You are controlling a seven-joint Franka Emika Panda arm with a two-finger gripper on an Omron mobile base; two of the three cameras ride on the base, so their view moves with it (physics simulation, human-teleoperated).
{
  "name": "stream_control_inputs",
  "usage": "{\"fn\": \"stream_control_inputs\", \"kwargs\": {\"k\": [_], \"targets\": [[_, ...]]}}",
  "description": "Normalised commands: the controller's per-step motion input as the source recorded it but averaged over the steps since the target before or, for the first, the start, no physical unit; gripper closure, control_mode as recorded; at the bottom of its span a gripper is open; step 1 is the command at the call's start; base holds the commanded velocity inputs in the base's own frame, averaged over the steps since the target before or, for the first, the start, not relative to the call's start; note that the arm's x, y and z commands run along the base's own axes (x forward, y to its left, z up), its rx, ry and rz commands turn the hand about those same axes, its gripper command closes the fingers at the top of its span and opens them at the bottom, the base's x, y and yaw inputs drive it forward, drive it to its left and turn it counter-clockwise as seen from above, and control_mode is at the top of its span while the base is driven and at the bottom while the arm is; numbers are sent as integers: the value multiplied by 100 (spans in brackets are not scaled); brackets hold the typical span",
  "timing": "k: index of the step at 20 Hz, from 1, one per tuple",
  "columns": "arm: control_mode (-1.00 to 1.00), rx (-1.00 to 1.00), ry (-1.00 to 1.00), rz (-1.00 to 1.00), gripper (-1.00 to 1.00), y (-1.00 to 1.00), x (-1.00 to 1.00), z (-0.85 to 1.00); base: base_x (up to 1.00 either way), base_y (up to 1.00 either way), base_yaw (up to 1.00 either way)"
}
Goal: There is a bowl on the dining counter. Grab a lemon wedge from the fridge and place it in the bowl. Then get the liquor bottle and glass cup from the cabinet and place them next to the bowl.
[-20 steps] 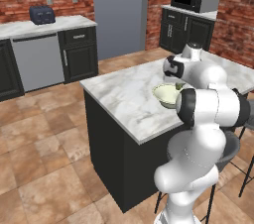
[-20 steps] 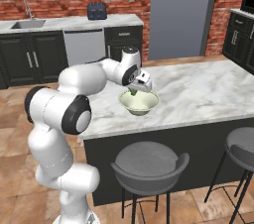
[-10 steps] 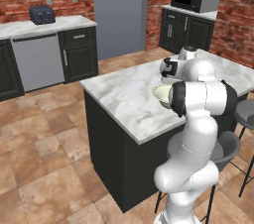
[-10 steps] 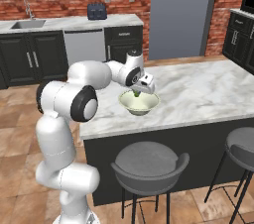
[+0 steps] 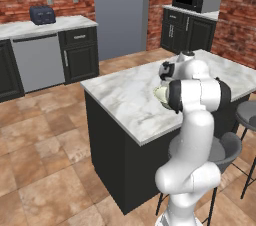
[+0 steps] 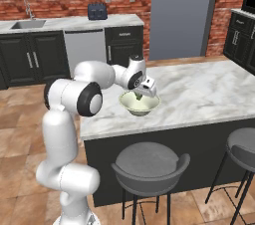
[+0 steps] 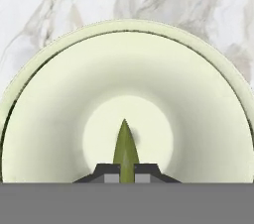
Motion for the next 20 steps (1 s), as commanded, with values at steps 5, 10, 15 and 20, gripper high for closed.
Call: {"fn": "stream_control_inputs", "kwargs": {"k": [5, 10, 15, 20], "targets": [[-100, 0, 0, -1, 100, 0, 14, -32, 0, 0, 0], [-100, 0, 0, -2, 100, 0, 15, -27, 0, 0, 0], [-100, 0, 0, -2, 100, 0, 17, -22, 0, 0, 0], [-100, 0, 0, -2, 100, 0, 19, -17, 0, 0, 0]]}}
